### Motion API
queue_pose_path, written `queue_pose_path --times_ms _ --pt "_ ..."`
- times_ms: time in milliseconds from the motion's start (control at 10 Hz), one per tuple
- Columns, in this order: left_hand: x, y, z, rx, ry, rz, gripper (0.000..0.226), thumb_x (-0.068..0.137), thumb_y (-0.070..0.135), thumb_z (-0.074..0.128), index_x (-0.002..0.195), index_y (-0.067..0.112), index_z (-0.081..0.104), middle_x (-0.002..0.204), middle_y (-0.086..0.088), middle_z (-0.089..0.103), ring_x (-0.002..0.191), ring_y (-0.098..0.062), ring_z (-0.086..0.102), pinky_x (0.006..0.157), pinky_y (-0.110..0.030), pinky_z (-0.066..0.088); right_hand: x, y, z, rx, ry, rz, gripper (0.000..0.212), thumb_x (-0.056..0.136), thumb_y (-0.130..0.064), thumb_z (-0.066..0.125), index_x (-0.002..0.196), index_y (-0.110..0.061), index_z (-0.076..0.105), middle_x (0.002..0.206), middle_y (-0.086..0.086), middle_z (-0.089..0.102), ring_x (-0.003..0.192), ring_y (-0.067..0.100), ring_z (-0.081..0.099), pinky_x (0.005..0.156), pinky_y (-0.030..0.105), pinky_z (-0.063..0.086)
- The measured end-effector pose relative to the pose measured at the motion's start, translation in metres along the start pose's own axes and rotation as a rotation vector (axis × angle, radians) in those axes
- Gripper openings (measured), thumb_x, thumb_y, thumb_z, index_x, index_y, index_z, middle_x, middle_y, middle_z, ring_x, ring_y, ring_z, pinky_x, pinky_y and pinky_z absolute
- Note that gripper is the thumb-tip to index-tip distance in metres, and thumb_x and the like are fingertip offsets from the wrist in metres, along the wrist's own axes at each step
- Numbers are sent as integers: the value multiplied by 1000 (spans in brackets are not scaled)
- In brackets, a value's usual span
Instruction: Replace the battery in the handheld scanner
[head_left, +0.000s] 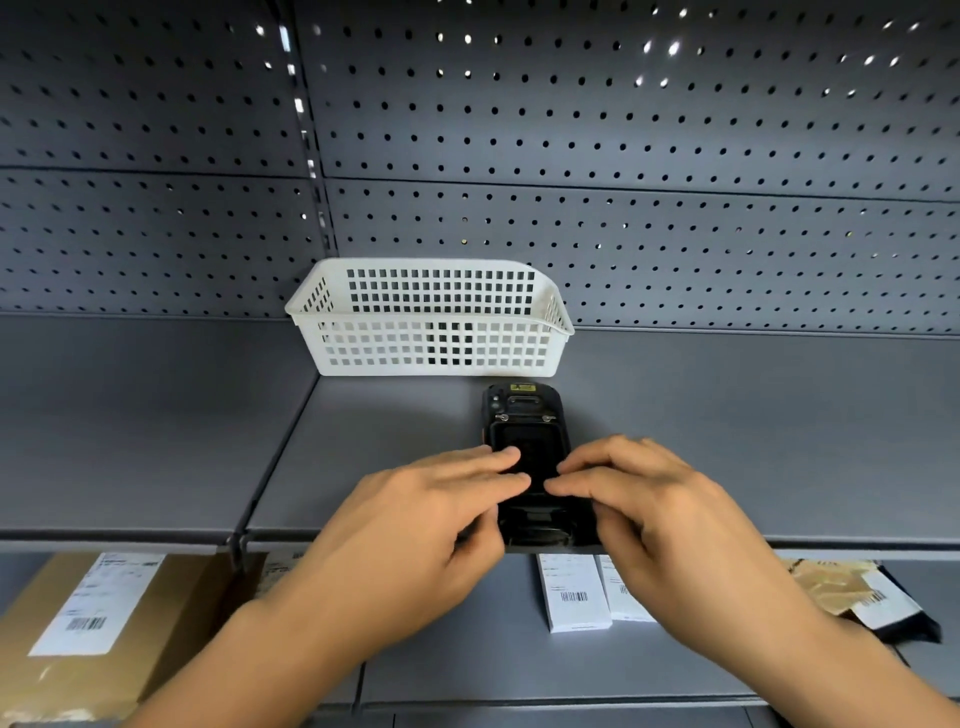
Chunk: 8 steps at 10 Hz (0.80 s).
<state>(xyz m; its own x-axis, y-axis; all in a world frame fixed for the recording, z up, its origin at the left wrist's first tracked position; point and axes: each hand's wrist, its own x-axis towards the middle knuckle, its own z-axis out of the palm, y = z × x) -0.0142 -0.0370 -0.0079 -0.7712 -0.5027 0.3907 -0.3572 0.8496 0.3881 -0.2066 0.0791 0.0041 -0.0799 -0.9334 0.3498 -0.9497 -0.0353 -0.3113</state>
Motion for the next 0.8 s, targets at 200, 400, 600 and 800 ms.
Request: queue_pose_path --times_ms 200,400,600,800 --pt "-13 10 10 -42 66 -14 41 85 25 45 117 29 70 131 17 62 127 4 50 93 -29 53 -11 -4 3 -10 8 2 45 82 -5 53 110 -38 64 115 -24 59 90 8 63 69 24 53" --pt "-14 15 12 -42 95 -62 39 85 22 50 118 33 68 132 24 59 127 10 46 82 -20 54 -13 -4 5 33 -18 23 44 83 -8 52 112 -39 62 117 -24 58 62 -8 40 67 18 42" --pt "-20 21 12 -96 73 -101 42 89 16 54 127 35 62 139 27 51 129 14 41 83 -9 47 -4 6 -8 238 -73 10 31 90 -17 57 109 -38 68 112 -25 61 77 -4 60 77 15 45" --pt "-27 54 -1 -299 191 -118 25 95 22 58 117 28 69 123 17 66 112 -4 60 90 -18 50 -37 -45 -109 471 188 -62 23 88 -16 64 103 -31 72 98 -14 74 85 8 69 75 18 51"
